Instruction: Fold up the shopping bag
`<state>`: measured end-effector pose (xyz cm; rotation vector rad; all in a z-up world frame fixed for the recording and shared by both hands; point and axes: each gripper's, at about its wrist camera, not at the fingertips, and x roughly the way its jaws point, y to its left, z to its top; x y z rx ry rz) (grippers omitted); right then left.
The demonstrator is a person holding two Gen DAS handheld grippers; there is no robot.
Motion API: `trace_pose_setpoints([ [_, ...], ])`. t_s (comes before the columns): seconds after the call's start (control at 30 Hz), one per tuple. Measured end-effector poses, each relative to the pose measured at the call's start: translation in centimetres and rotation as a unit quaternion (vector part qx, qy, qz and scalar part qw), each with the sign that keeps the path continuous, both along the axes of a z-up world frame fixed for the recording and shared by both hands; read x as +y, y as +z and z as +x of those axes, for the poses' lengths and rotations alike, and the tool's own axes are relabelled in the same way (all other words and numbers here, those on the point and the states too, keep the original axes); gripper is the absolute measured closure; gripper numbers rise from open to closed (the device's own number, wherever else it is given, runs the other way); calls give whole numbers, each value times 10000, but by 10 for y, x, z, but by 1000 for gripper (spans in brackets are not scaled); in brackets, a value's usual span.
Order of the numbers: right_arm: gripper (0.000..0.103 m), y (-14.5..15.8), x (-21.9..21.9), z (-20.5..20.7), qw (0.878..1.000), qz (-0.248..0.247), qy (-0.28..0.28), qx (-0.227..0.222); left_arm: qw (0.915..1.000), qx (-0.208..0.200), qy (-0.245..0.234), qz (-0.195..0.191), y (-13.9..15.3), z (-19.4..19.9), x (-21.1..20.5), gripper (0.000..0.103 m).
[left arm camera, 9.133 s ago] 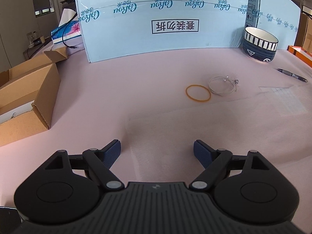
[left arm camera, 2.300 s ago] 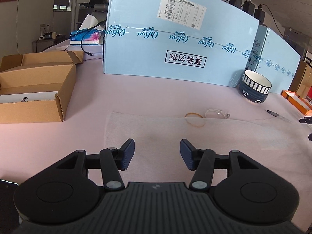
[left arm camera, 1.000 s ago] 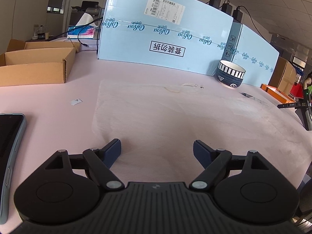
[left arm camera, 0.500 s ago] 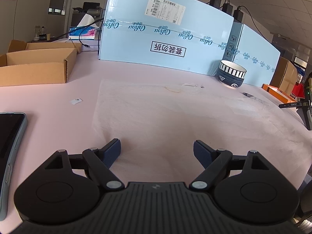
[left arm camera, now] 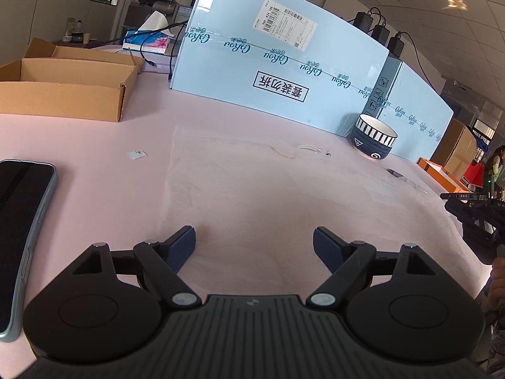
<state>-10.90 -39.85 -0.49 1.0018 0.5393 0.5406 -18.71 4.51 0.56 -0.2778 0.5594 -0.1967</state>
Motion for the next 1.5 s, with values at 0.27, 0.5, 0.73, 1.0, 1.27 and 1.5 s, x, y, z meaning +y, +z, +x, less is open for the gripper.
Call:
trace_pose_setpoints([
  [0.27, 65, 15, -16, -24, 9923, -836, -909, -99, 9999, -35, -15, 114, 3, -11, 5, 23],
  [0.5, 46, 47, -112, -129, 9277, -2015, -3142, 104, 9990, -227, -327, 182, 12, 7, -7, 23],
  [0.73, 47, 28, -147, -175, 9163, -1945, -3465, 498, 9958, -266, -798, 371, 12, 36, -42, 23],
  [1.0, 50, -14, -161, -165, 9359, -945, -3308, 762, 9958, -29, -752, 520, 5, 39, -55, 23],
  [1.27, 49, -21, -159, -164, 9370, -716, -3354, 662, 9967, 131, -599, 531, 0, 40, -54, 23],
  [1.5, 57, -18, -161, -164, 9405, -554, -3300, 585, 9974, 107, -556, 446, 2, 37, -54, 23],
])
